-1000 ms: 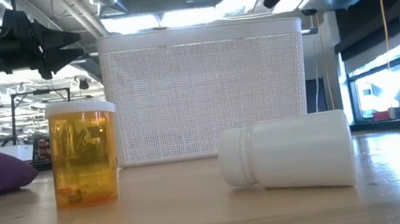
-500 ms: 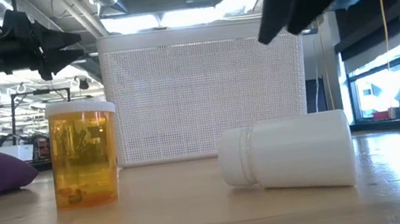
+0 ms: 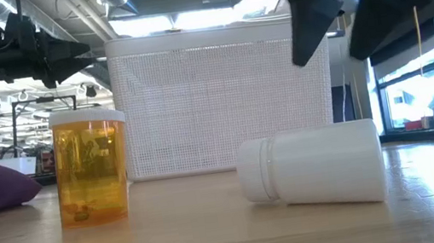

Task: Pick & place medical supplies in basket/bin
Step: Put the pink pill bottle into the white bin

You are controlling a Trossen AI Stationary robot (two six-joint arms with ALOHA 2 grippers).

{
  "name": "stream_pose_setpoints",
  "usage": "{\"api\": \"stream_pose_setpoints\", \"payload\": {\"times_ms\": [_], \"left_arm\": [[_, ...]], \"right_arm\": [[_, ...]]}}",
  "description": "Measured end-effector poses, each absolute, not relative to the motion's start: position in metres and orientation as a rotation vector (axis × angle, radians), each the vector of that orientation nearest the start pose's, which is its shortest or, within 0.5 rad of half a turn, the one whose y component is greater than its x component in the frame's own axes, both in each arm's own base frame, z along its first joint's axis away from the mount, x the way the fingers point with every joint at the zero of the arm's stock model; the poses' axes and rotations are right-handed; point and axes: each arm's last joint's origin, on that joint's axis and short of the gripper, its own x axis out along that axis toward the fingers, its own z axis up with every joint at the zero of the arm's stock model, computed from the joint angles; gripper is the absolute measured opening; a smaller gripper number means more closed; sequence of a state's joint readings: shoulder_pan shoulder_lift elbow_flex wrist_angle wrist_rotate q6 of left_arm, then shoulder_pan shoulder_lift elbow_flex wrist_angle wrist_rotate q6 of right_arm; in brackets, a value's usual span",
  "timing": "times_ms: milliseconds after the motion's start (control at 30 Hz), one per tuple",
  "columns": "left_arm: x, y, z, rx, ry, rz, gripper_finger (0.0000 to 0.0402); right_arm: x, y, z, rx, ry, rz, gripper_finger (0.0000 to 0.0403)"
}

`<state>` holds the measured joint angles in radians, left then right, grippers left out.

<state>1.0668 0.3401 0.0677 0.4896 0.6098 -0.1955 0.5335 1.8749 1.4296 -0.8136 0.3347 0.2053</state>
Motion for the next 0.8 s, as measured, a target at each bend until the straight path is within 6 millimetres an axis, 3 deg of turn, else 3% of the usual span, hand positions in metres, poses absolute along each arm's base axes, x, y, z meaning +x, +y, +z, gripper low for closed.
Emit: {"api": "stream_pose_setpoints", "payload": {"times_ms": [267, 633, 800], "left_arm": [[0.069, 0.091, 0.203, -0.030, -0.189, 0.438, 0.0290], [0.069, 0.091, 0.203, -0.030, -0.189, 0.438, 0.0290], [0.069, 0.091, 0.203, -0.030, -0.189, 0.438, 0.0290]], "right_arm": [[0.338, 0.186, 0.178, -0.428, 1.234, 0.105, 0.0342], [0.344, 0.195, 0.168, -0.475, 1.256, 0.188, 0.0341], [0.345, 0.195, 0.163, -0.500, 1.268, 0.206, 0.0320]]}}
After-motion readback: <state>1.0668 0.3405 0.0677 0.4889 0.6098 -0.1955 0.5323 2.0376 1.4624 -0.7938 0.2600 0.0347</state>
